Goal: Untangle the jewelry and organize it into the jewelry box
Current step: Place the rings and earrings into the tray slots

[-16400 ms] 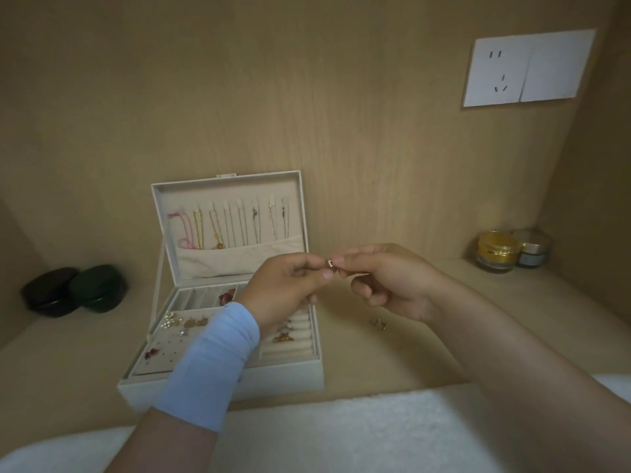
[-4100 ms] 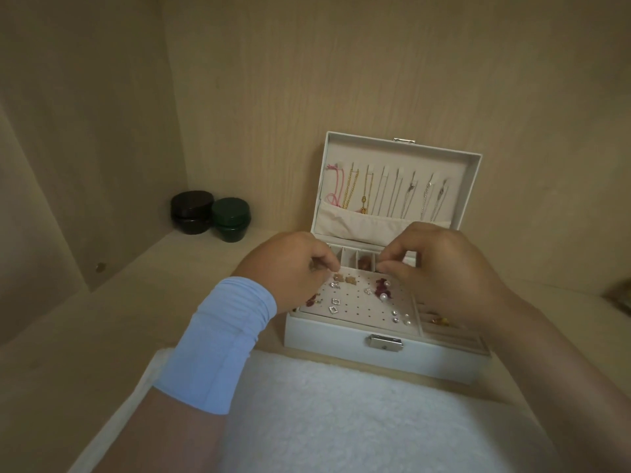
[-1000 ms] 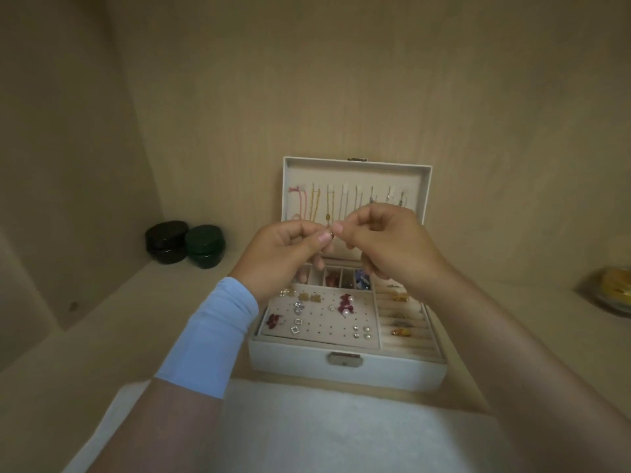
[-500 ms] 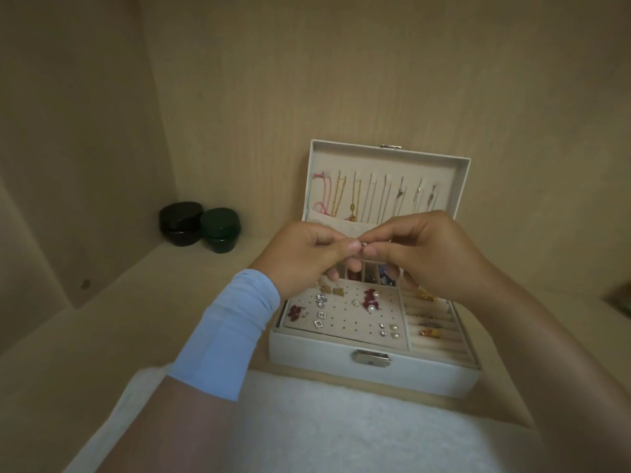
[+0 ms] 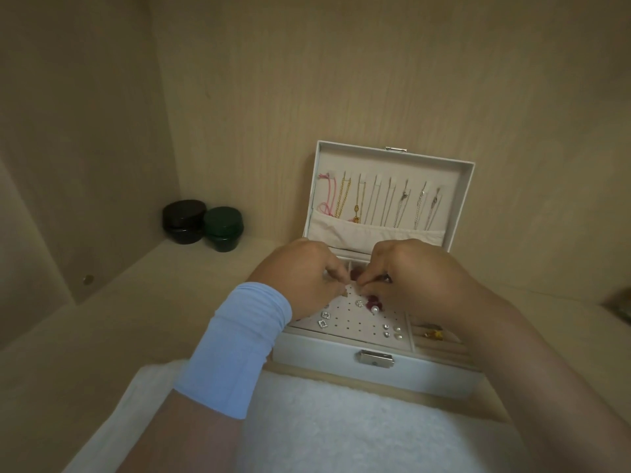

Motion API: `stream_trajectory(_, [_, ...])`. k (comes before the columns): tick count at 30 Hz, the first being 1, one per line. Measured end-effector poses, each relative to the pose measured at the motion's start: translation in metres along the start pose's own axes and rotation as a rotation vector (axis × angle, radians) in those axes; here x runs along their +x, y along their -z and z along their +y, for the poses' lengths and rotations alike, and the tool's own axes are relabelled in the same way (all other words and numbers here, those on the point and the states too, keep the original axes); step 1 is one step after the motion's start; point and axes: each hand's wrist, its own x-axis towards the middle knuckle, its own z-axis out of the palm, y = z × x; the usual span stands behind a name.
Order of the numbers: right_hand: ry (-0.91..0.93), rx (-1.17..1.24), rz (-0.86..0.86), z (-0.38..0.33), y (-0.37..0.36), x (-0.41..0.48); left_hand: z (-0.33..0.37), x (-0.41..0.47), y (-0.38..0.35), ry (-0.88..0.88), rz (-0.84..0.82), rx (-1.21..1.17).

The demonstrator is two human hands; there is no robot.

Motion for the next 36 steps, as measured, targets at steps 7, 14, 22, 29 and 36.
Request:
stream_trajectory(7, [-0.010, -0.073, -0.074, -0.002, 0.006, 0.001, -0.001, 0.000, -0.001, -0.012, 0.003, -0.029])
stream_trajectory(14, [-0.038, -0.004, -0.105, -0.003, 0.001, 0.002, 0.000, -0.001, -0.003, -0.023, 0.050, -0.047])
stream_trajectory(22, [-0.188, 0.360, 0.036, 0.006, 0.002, -0.001, -0.012, -0.005, 0.005, 0.059, 0.392, -0.160])
stream_trajectory(29, [-0.526, 0.356, 0.275, 0.056, 0.022, -0.037, -0.016, -0.007, 0.004, 0.399, 0.196, -0.338])
stream_trajectory(36, [-0.726, 0.771, 0.104, 0.074, -0.003, -0.065, -0.001, -0.005, -0.008, 0.411, 0.099, -0.370])
